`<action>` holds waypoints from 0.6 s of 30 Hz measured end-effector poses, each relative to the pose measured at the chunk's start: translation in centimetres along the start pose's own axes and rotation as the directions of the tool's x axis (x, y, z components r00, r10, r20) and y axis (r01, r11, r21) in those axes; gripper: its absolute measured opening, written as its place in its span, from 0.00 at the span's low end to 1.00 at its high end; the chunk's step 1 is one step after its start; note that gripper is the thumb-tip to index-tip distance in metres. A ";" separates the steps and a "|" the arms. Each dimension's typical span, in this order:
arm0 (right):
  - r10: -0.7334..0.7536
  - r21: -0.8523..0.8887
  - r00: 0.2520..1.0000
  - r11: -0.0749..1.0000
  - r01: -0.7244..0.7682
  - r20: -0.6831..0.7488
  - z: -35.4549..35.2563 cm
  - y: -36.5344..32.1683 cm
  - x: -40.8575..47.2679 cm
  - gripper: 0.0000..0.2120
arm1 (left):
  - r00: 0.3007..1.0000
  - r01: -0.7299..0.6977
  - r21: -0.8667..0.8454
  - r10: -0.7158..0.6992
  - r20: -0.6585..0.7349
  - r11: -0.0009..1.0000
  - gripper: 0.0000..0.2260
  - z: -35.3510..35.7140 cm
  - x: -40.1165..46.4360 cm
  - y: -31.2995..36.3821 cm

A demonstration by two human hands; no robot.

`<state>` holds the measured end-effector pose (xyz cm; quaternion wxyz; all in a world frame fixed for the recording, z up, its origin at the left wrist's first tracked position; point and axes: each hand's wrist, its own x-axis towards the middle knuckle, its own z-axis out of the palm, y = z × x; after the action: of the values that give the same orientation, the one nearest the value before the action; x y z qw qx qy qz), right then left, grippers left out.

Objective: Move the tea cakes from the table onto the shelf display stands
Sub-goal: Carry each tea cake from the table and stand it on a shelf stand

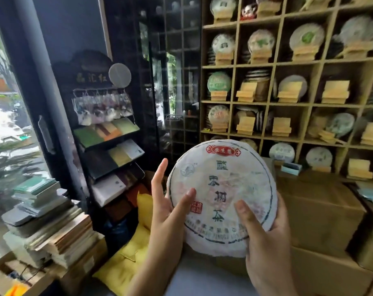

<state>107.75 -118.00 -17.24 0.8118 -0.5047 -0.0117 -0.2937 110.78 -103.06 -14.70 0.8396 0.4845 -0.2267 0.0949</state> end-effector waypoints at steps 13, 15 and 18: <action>-0.226 -0.095 0.965 0.972 0.215 -0.135 8.4 7.8 17.3 0.34 | 0.980 0.018 -0.037 -0.010 0.199 0.999 0.43 -5.8 20.9 -8.3; -0.255 -0.166 0.956 0.959 0.231 -0.147 8.8 8.3 19.7 0.34 | 0.976 0.014 -0.034 -0.006 0.216 0.999 0.43 -5.8 23.7 -9.4; -0.250 -0.294 0.953 0.936 0.192 -0.172 8.8 8.3 22.9 0.33 | 0.973 0.046 -0.093 -0.023 0.228 0.995 0.44 -5.2 27.1 -11.2</action>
<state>133.22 -118.68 -12.46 0.6924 -0.5743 0.0564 -0.4331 140.37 -105.99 -12.72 0.8323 0.4546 -0.3169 0.0132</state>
